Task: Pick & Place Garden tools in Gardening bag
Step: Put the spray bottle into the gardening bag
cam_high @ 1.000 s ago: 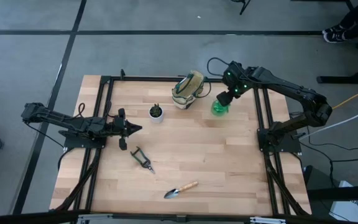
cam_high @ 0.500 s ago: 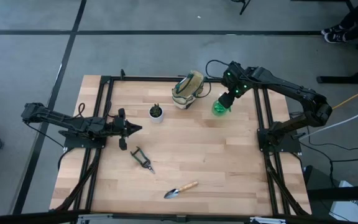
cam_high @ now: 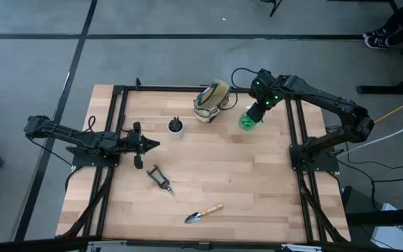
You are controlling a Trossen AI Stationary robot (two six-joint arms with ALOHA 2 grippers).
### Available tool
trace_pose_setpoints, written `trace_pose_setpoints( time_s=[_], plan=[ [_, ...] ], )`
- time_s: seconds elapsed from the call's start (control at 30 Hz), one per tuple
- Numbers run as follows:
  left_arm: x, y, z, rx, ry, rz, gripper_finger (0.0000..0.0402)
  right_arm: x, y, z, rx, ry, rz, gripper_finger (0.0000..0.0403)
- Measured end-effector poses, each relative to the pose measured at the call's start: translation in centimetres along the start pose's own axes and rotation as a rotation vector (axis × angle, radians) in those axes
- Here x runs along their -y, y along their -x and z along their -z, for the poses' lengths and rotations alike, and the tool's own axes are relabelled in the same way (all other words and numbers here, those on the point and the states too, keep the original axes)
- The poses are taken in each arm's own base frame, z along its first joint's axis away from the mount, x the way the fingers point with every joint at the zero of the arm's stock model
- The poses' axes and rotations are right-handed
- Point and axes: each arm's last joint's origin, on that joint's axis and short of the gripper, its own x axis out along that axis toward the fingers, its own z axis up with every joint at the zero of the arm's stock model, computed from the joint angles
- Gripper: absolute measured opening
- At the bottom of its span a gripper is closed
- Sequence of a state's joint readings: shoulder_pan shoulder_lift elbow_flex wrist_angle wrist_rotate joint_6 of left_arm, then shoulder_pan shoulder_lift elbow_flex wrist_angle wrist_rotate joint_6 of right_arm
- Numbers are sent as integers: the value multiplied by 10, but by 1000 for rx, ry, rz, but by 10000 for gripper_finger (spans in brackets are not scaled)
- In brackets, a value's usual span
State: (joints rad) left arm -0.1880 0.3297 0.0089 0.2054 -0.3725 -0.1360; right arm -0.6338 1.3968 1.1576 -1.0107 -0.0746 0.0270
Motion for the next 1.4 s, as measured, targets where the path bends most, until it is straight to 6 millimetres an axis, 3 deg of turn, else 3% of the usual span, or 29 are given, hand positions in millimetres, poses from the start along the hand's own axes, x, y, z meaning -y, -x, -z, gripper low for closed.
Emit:
trace_pose_setpoints(
  time_s=[0.9,1.4],
  plan=[
    [0,0,0,0,0,0,4,-1,8,3,22,10,-12,53],
    [0,0,0,0,0,0,4,-6,68,-17,121,23,-9,53]
  ],
)
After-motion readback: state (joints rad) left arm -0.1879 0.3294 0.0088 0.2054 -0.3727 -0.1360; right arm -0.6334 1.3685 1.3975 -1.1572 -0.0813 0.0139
